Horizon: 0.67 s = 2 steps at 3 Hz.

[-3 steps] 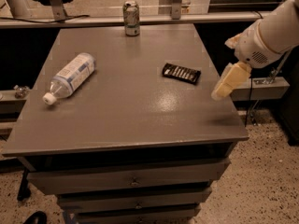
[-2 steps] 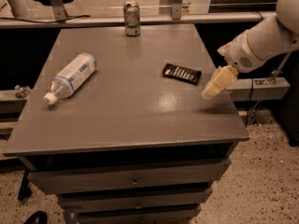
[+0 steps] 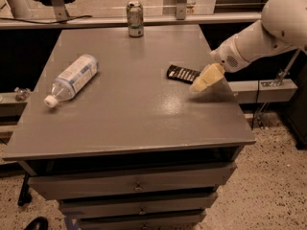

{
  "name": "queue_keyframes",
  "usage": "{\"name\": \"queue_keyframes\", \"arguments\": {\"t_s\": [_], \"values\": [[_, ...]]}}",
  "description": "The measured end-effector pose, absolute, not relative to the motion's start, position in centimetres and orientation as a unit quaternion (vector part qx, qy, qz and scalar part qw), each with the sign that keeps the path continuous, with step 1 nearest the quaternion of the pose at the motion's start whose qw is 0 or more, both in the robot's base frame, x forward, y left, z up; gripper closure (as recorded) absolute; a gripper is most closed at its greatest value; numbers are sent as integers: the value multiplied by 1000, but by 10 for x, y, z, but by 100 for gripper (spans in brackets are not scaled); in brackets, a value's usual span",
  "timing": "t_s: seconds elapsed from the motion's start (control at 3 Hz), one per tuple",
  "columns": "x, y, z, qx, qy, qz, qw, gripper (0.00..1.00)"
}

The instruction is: Move rxbar chocolate near blue plastic bottle

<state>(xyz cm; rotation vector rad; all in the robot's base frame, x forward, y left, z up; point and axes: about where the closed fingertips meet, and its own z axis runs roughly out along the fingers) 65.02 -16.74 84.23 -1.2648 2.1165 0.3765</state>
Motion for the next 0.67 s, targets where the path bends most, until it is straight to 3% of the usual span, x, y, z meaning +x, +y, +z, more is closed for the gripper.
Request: {"name": "queue_keyframes", "arguments": {"t_s": [0.33,0.67], "values": [[661,-155,837,-468,808,160,321,0],[665,-150,830,-459,813,167,318,16]]}}
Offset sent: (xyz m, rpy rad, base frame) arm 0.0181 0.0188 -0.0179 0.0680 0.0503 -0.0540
